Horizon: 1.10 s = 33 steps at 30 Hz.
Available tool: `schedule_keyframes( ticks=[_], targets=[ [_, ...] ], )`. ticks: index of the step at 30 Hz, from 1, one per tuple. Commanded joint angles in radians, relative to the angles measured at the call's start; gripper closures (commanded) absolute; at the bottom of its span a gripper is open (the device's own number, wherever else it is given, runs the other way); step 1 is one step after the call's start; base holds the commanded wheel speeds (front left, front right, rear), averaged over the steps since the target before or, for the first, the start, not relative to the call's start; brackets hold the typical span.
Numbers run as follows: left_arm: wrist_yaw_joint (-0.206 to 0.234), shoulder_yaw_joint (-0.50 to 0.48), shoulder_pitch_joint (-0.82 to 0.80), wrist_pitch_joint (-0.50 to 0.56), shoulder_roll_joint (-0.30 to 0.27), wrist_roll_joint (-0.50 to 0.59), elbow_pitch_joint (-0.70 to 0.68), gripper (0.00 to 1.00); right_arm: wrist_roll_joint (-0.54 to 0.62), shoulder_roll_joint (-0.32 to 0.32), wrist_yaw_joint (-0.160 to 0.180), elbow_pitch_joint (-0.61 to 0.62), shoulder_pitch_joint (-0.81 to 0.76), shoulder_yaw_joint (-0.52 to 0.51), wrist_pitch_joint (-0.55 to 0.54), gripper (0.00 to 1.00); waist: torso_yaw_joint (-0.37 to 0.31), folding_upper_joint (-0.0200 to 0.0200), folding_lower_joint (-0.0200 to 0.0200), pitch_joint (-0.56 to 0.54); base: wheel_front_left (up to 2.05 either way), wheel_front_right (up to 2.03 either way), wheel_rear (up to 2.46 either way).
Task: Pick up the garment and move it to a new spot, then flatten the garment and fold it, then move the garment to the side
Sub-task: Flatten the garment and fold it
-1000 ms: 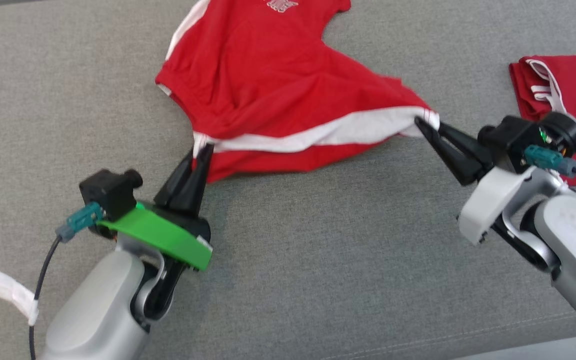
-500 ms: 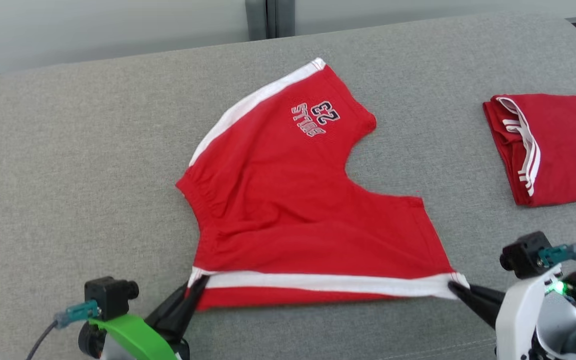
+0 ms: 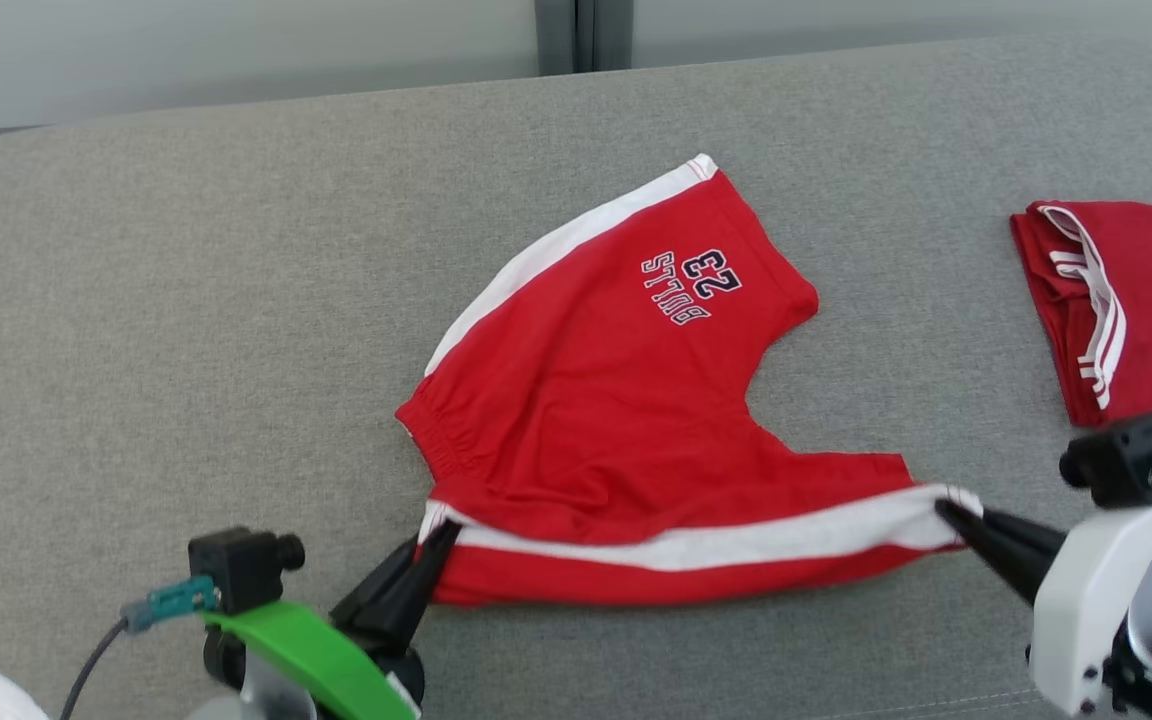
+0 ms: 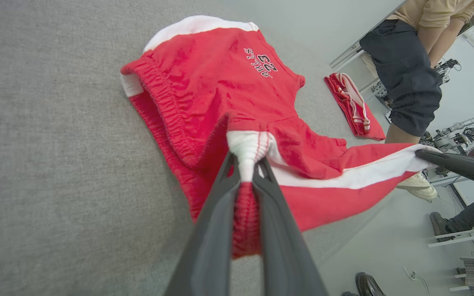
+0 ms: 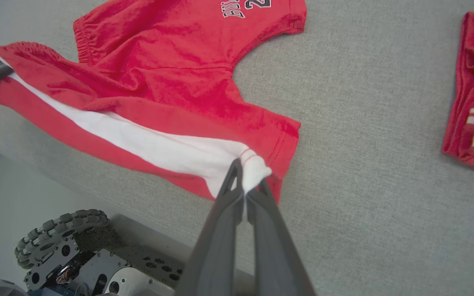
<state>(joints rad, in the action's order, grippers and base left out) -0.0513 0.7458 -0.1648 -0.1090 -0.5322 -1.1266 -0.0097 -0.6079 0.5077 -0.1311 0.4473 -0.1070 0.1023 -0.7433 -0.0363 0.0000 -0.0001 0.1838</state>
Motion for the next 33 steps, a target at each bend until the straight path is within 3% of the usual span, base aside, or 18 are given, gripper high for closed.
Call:
schedule_keyframes(
  ticks=[1,8,17,24,33],
  targets=[
    [0.01,-0.012,-0.045,0.006,0.017,-0.012,0.005,1.0,0.006,0.011,0.001,-0.01,0.062,0.005,0.006,1.0,0.021,0.0,0.0001,0.02,0.0,0.0,0.0],
    [0.046,-0.064,-0.214,-0.008,0.123,-0.017,0.103,1.0,-0.012,0.073,0.001,-0.151,0.376,0.102,0.09,1.0,0.069,0.0,0.0001,0.087,0.0,0.0,0.0],
    [0.068,-0.103,-0.35,-0.059,0.248,-0.027,0.266,1.0,-0.035,0.089,0.001,-0.426,0.716,0.247,0.262,1.0,0.132,0.0,0.0001,0.188,0.0,0.0,0.0],
    [0.065,-0.124,-0.427,-0.092,0.316,-0.033,0.36,1.0,-0.008,0.05,0.001,-0.626,0.91,0.31,0.346,1.0,0.168,0.0,0.0001,0.258,0.0,0.0,0.0],
    [0.025,-0.111,-0.514,-0.103,0.37,-0.011,0.474,1.0,0.04,0.001,0.001,-0.819,1.038,0.363,0.418,1.0,0.195,0.0,0.0001,0.296,0.0,0.0,0.0]
  ],
)
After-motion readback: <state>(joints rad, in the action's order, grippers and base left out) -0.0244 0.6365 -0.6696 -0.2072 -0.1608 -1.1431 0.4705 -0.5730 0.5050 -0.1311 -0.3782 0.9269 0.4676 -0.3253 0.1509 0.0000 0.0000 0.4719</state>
